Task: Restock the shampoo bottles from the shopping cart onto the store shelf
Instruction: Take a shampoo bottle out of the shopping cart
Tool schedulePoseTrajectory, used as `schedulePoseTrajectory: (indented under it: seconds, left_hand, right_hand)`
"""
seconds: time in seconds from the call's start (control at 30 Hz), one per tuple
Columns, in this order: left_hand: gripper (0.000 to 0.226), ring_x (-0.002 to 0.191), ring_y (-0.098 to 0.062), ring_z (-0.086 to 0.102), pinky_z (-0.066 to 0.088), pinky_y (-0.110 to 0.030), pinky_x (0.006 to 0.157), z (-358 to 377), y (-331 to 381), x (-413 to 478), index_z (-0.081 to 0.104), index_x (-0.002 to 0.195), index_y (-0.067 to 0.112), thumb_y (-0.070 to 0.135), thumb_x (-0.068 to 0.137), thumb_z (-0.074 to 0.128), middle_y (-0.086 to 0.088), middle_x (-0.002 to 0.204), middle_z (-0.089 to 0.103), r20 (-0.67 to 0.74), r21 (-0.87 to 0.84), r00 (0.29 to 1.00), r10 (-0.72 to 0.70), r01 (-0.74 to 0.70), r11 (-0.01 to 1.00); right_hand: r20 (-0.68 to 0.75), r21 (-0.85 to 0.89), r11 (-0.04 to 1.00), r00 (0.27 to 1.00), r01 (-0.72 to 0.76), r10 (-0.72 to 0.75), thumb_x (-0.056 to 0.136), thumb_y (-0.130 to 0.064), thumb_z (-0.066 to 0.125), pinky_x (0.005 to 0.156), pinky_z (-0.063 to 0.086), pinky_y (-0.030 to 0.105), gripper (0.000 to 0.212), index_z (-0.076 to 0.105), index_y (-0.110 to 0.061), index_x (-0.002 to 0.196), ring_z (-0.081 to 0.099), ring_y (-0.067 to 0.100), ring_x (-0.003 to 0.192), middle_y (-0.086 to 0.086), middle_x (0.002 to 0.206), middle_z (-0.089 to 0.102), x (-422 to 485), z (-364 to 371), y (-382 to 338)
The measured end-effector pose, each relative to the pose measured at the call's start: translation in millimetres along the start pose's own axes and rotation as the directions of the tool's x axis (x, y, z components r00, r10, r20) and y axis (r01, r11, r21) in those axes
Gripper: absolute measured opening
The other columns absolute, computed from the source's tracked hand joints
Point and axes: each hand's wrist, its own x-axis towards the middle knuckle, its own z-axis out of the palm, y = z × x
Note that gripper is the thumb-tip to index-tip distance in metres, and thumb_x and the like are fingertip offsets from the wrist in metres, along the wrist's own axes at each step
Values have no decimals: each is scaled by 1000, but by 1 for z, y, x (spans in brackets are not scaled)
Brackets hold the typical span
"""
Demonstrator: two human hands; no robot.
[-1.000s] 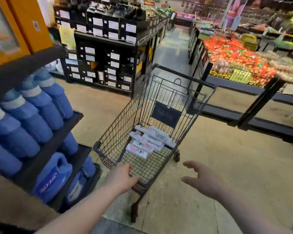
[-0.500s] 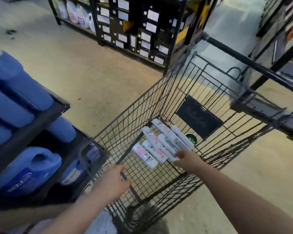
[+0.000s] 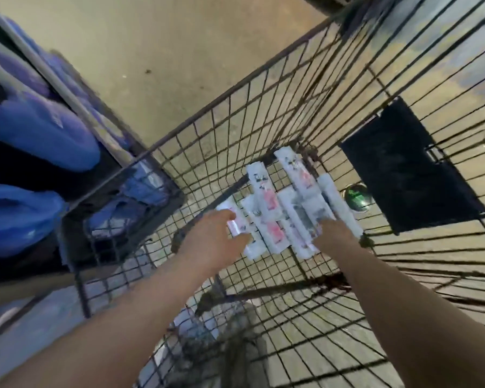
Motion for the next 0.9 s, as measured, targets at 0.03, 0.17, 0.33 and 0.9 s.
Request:
schedulePoseTrajectory:
  seconds: [0.03, 0.17, 0.33, 0.9]
  left_hand:
    - [58, 122, -14, 49, 39, -24, 97, 4, -3, 7, 48, 135, 24, 48, 84, 58, 2, 141, 46, -6, -4, 1000, -5, 5, 1000]
    - [56, 123, -16, 47, 38, -26, 96, 14, -14, 21, 47, 134, 18, 45, 86, 59, -1, 138, 45, -26, -13, 998, -50, 49, 999]
    - [49, 117, -16, 50, 41, -29, 93, 19, -26, 32, 48, 132, 24, 42, 87, 59, 1, 136, 45, -28, -55, 994, -106, 104, 993]
    - [35, 84, -11, 57, 48, -31, 80, -27, -16, -12, 56, 114, 23, 43, 85, 59, 1, 119, 51, -71, -79, 991, -113, 107, 991]
  right_hand:
    - [-43, 13, 999, 999, -32, 33, 91, -27, 52, 95, 43, 41, 45, 42, -14, 133, 48, 32, 122, 12, 133, 46, 8, 7, 2]
    - [-124, 4, 997, 990, -72, 71, 87, -31, 60, 98, 39, 47, 73, 17, -19, 145, 38, 35, 129, 13, 144, 30, 34, 30, 5]
    - [-111, -46, 995, 990, -90, 84, 79, -35, 70, 104, 38, 50, 92, 9, -15, 145, 30, 35, 133, 17, 147, 23, 54, 43, 5]
    - [76, 925, 376, 942, 56, -328, 88, -16, 61, 86, 54, 48, 29, 51, -15, 115, 63, 31, 105, 14, 114, 62, -42, -34, -64]
